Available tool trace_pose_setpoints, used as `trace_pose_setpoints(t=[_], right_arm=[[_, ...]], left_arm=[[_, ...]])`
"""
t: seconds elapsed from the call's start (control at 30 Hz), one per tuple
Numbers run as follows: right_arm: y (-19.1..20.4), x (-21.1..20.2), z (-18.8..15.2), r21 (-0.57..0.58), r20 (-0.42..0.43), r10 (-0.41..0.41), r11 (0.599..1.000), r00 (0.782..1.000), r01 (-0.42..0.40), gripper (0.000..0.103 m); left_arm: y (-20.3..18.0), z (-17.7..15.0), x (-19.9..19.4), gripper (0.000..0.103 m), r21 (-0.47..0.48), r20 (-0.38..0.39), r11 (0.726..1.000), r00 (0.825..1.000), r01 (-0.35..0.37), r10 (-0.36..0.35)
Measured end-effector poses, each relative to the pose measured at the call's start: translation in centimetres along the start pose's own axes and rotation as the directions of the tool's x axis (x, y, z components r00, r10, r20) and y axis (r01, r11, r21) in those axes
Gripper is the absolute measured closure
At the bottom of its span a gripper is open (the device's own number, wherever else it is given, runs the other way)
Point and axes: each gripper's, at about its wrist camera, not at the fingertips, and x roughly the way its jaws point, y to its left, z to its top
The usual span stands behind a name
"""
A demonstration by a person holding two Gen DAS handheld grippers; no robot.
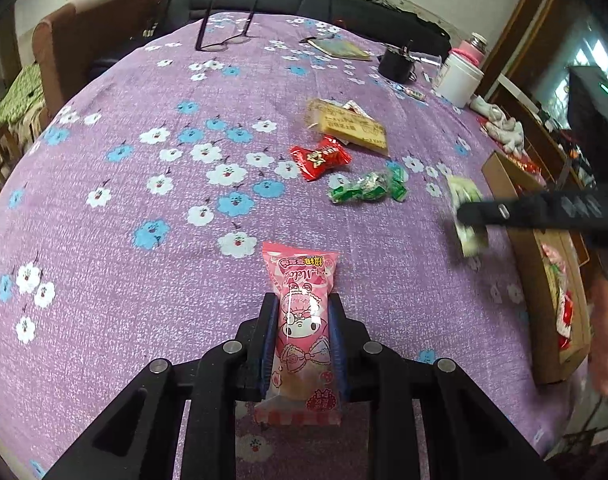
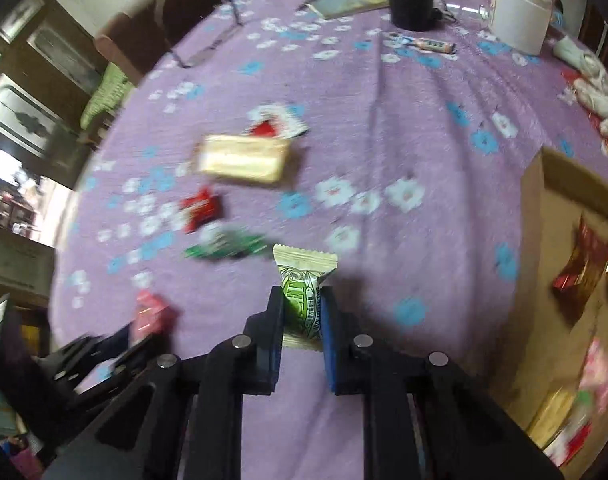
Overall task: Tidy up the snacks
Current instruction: 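Grasp the green-white candy packet with the right gripper while the left holds the pink packet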
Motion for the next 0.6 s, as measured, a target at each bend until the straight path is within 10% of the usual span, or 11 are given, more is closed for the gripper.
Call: trace_pose_setpoints(t=[0.6], right_arm=[[0.5,-1.7,-5.7,0.032,-0.019,0.120,0.992,0.993,-0.120,0.087]], left_arm=[[-3.7,-0.3,-1.5,0.079,0.049,0.012,0.999,1.000,-0.002,0.002]])
